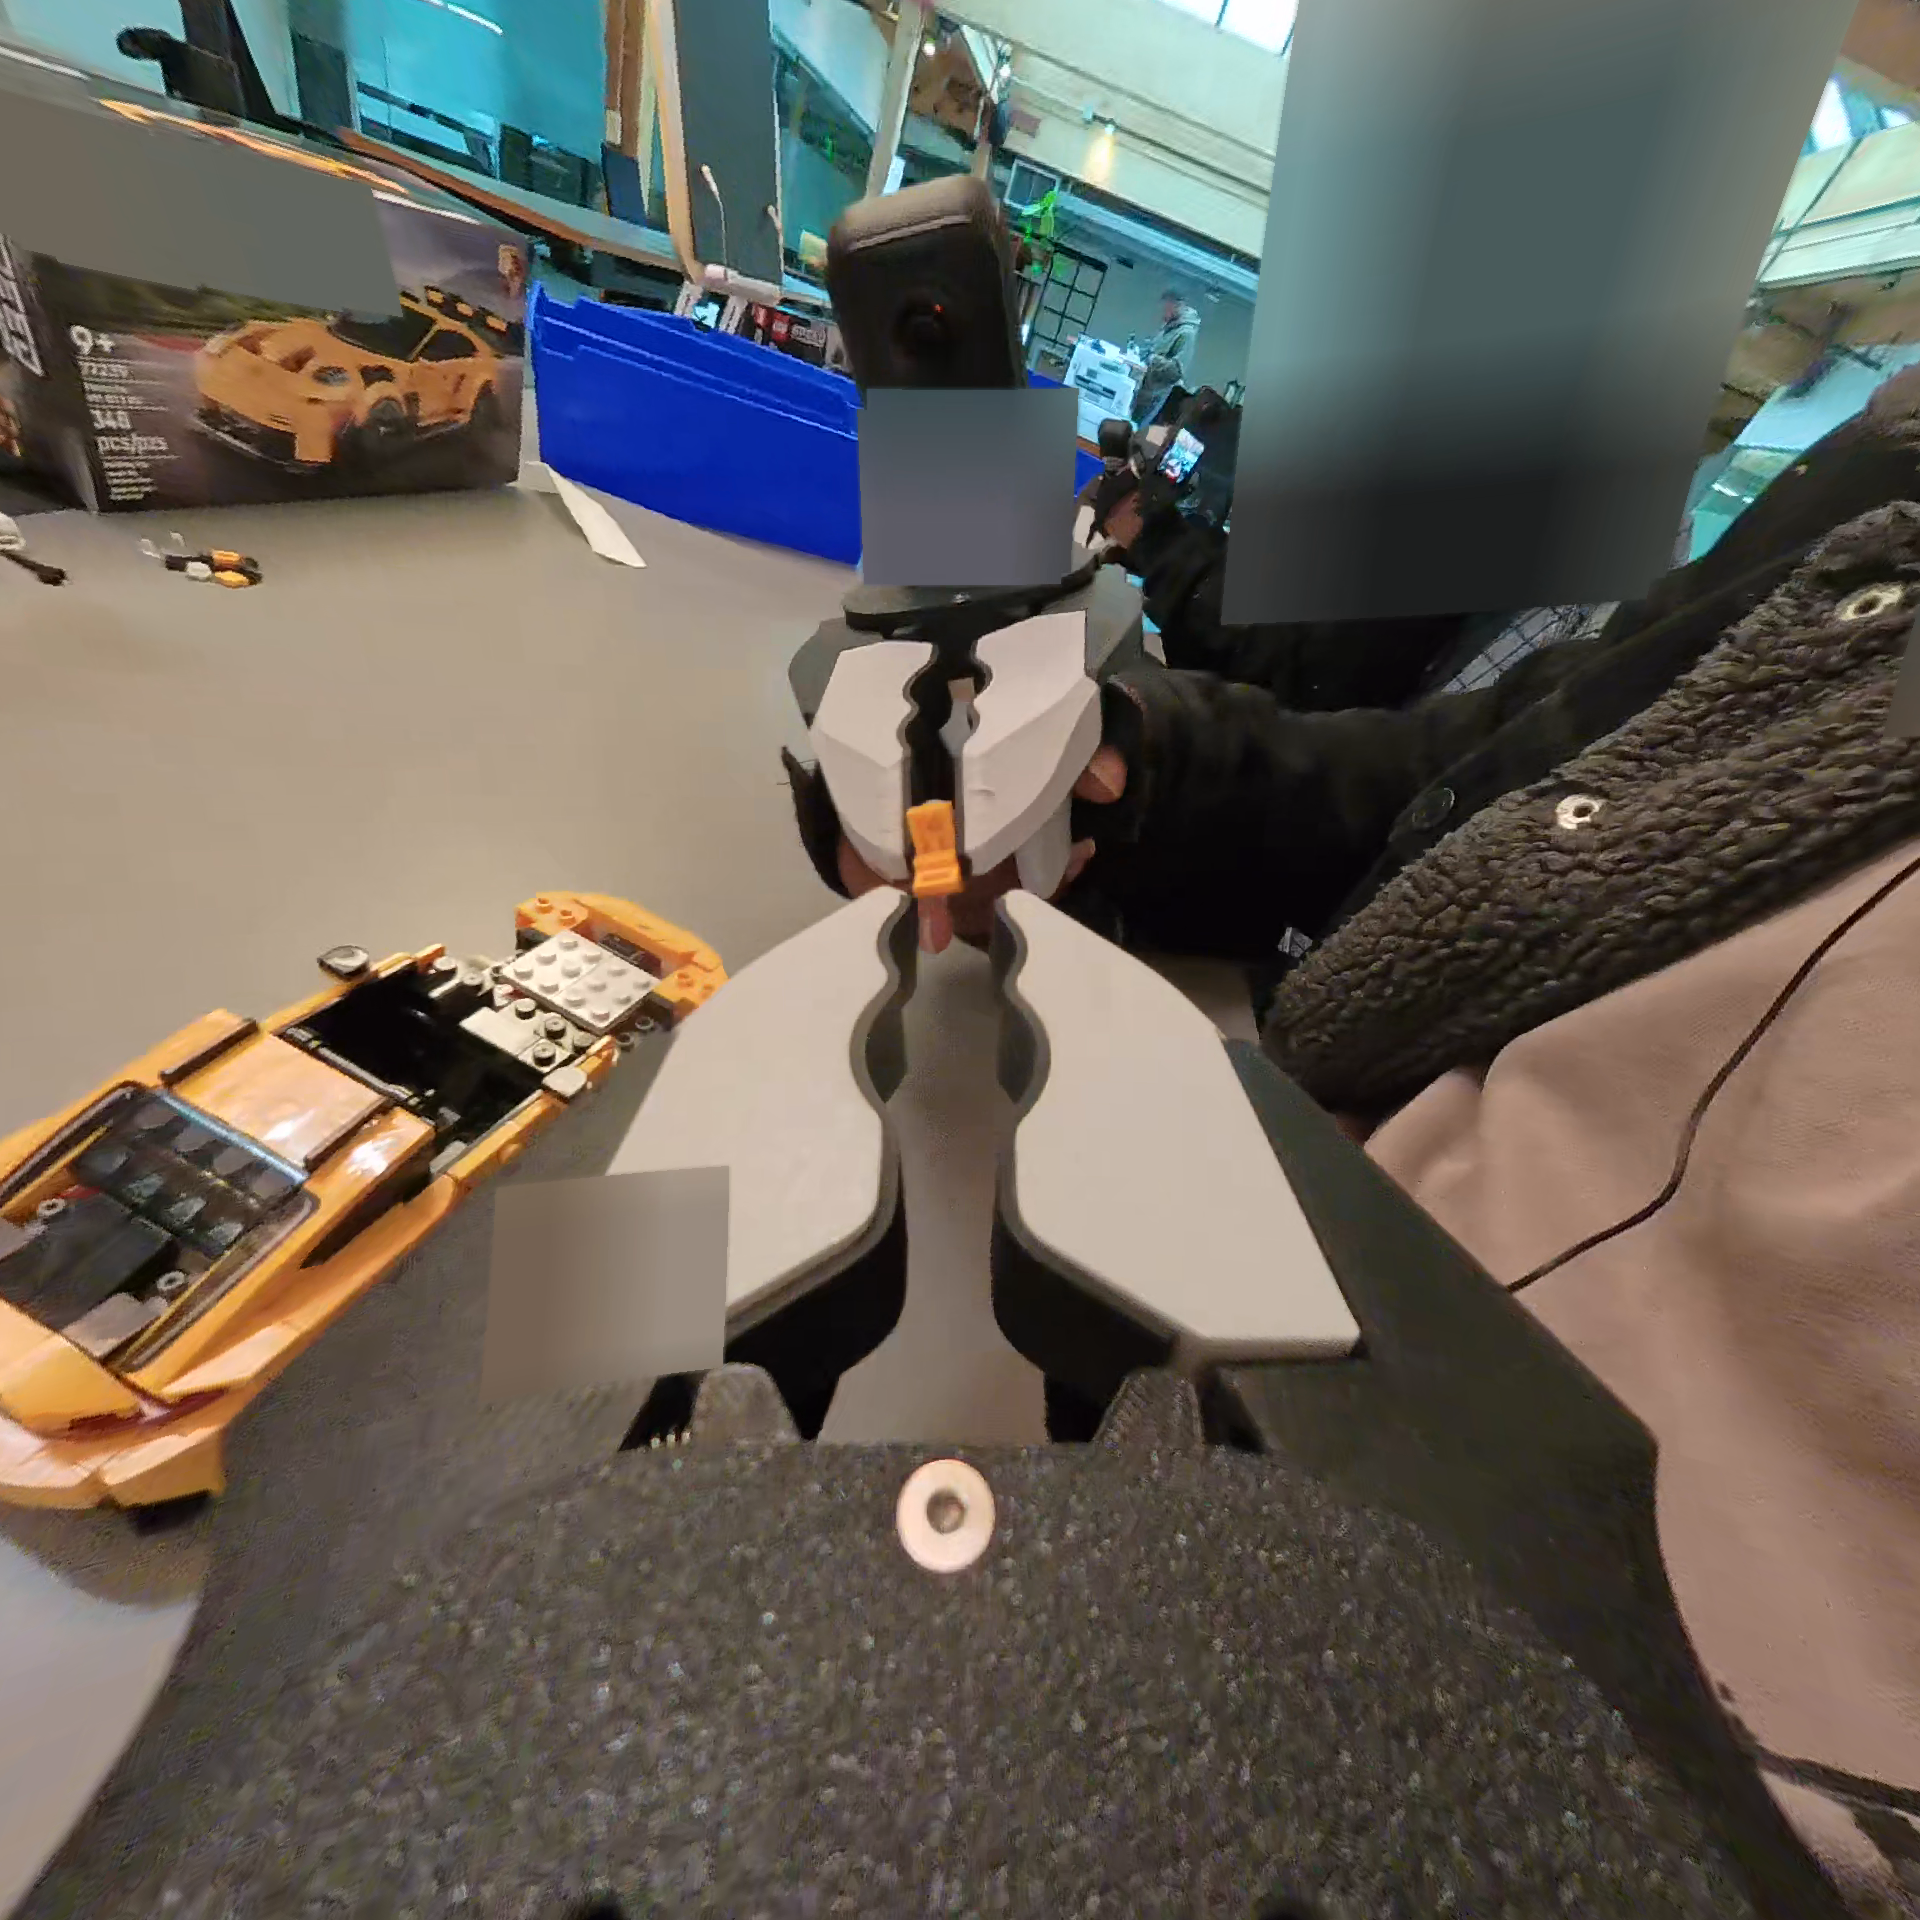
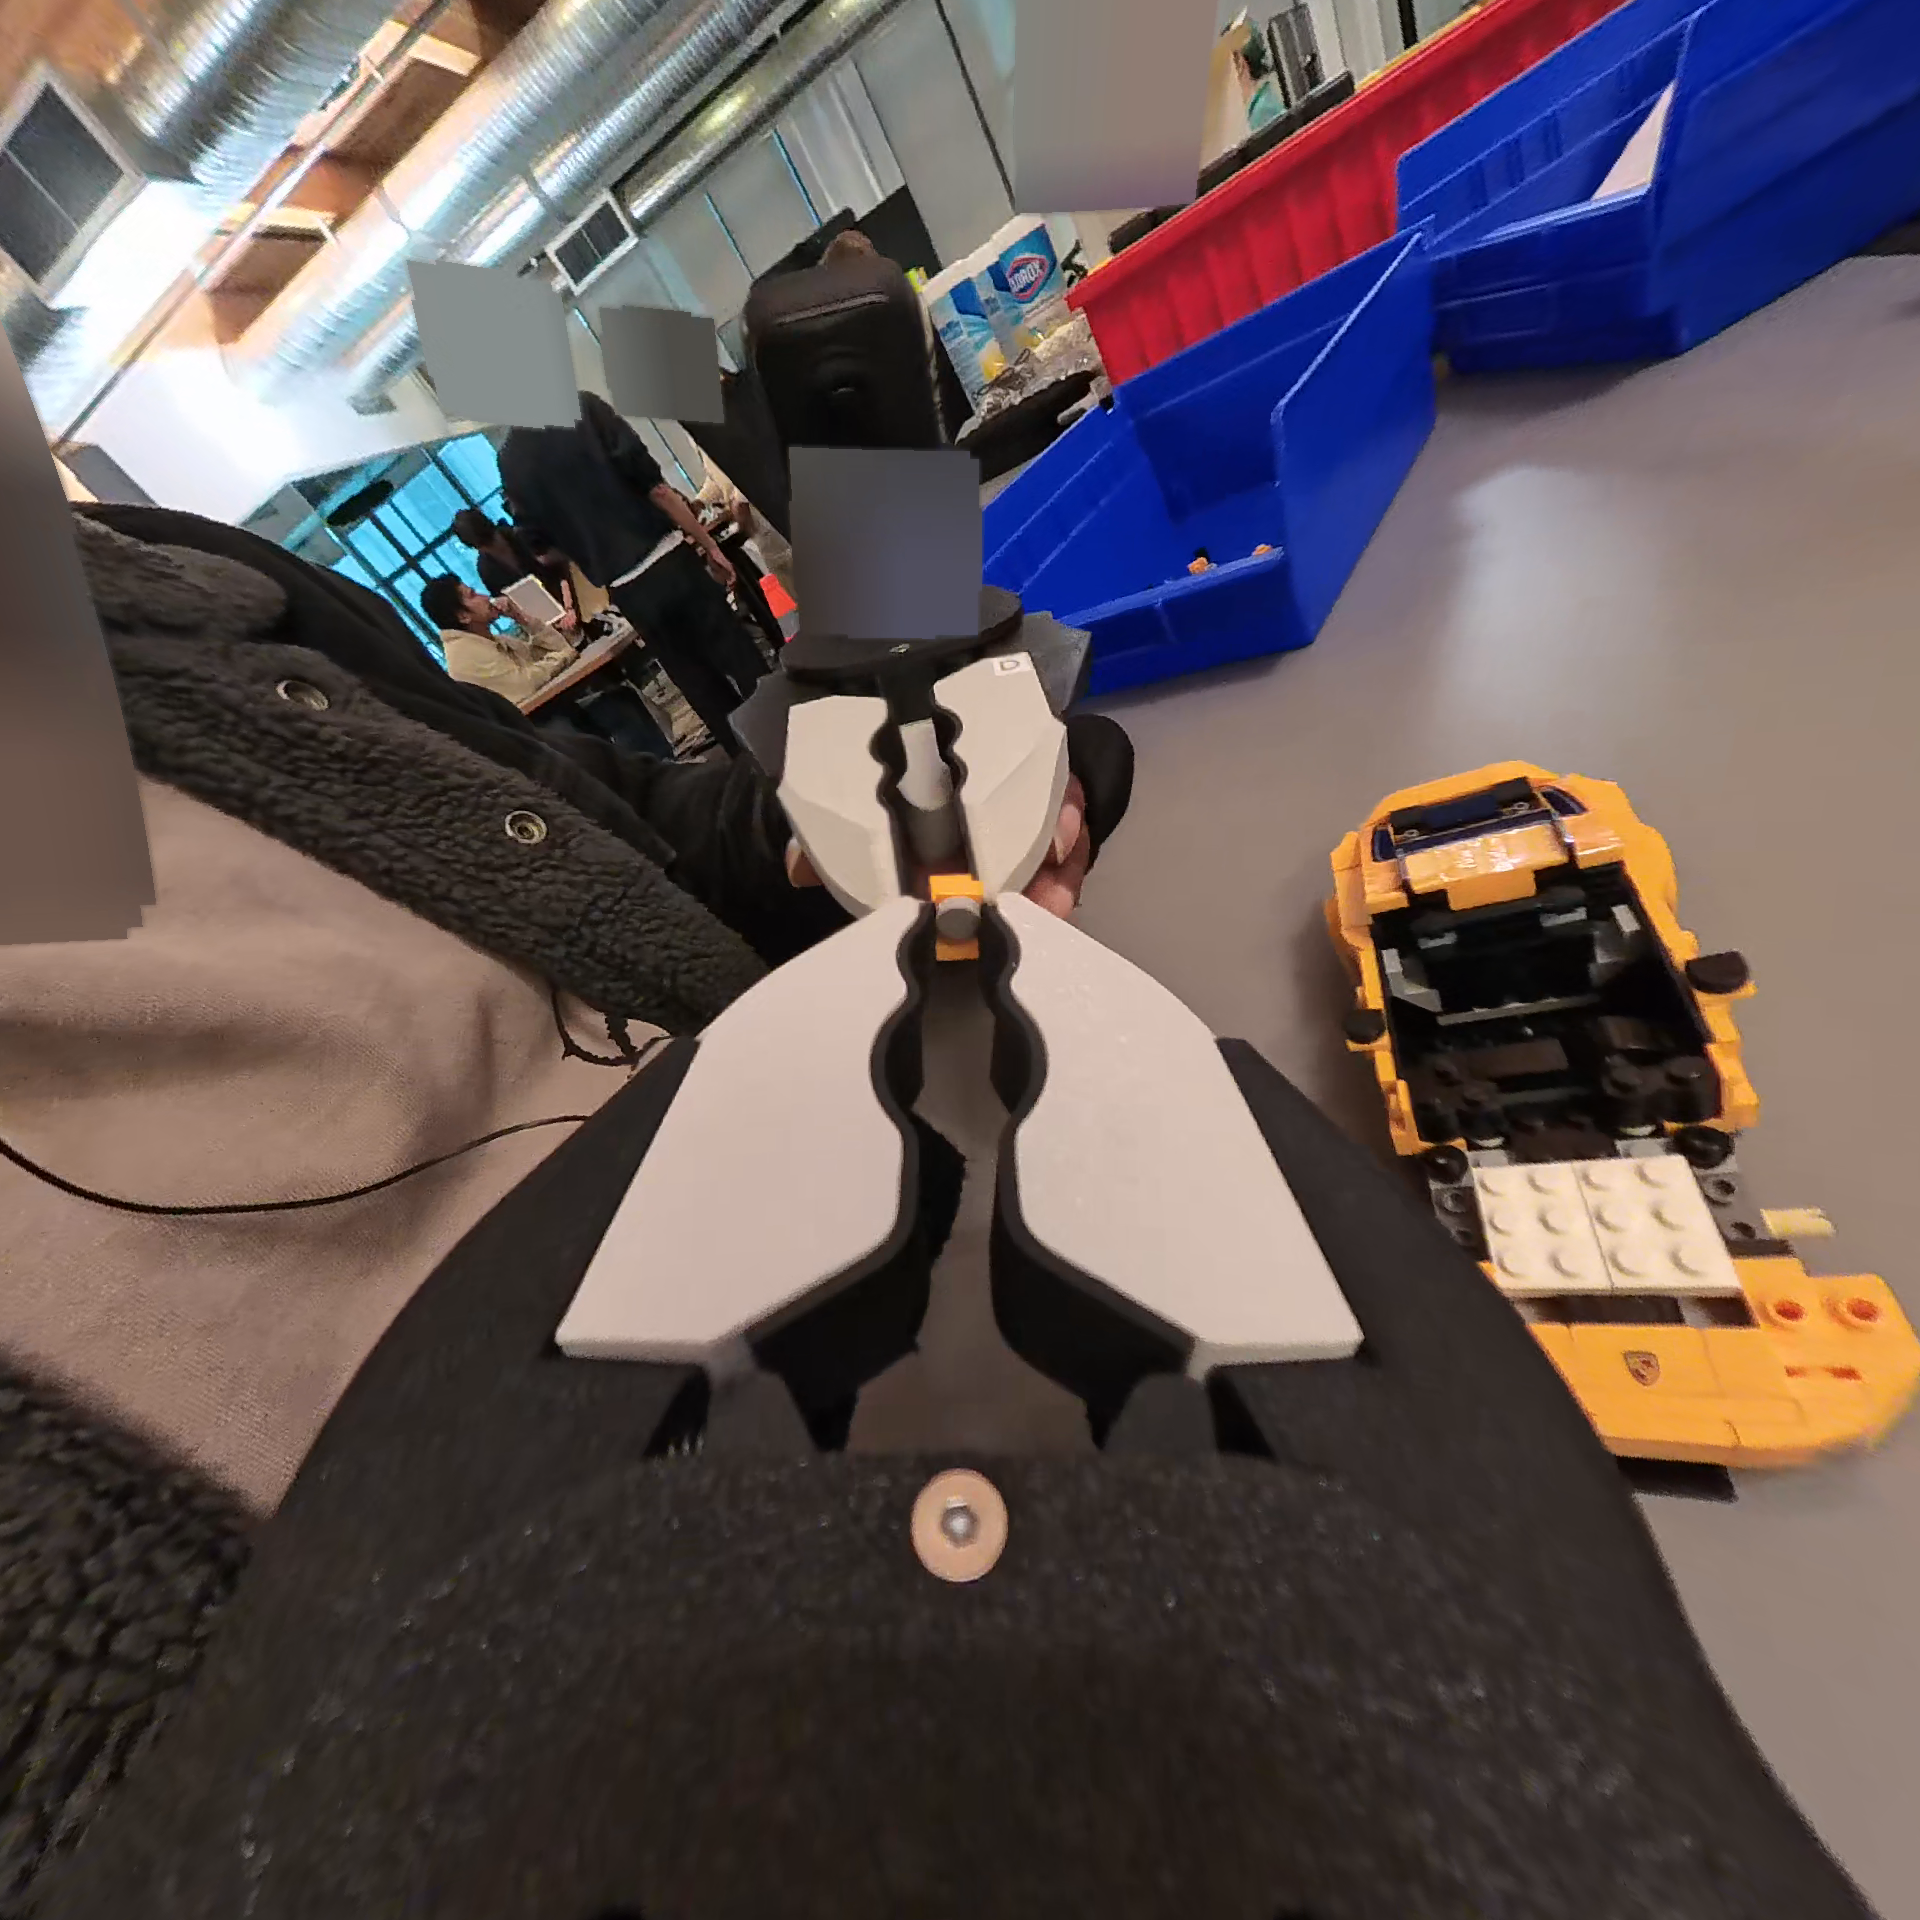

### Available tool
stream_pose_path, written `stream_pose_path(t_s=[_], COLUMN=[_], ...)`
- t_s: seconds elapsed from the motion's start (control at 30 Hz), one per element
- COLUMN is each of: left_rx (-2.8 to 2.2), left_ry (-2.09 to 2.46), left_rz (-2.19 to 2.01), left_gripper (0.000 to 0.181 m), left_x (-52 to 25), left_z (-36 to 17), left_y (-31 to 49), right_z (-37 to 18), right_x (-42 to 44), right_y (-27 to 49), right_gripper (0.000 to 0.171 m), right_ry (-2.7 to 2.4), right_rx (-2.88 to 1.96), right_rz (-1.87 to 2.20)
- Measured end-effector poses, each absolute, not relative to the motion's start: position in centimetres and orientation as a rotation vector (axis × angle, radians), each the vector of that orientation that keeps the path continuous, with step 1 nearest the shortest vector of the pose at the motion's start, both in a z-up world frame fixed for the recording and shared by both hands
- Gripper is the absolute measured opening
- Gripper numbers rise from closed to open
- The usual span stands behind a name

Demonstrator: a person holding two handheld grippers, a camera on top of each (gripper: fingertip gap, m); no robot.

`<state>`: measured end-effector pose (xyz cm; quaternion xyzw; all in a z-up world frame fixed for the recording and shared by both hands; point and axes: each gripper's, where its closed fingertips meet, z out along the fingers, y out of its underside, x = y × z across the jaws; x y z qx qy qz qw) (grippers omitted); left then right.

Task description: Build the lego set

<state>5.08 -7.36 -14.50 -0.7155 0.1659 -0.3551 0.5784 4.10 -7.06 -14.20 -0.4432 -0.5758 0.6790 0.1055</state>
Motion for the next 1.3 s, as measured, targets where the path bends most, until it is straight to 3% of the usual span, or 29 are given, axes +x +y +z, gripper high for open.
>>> stream_pose_path(t_s=[0.13, 0.7, 1.3], left_rx=[-1.683, -1.650, -1.703], left_ry=[0.397, 0.385, 0.450], left_rz=[-0.810, -0.940, -0.915], left_gripper=[0.000, 0.012, 0.008], left_x=[5.1, 5.7, 5.8], left_z=[-14.7, -14.2, -14.8], left_y=[-7.4, -7.8, -8.2], right_z=[-14.1, -14.1, -14.7], right_x=[4.3, 4.4, 4.7], right_y=[-7.5, -7.9, -8.5], right_gripper=[0.008, 0.008, 0.009], right_ry=[-1.717, -1.740, -1.812], right_rx=[-1.261, -1.208, -1.177], right_rz=[2.008, 1.989, 1.942])
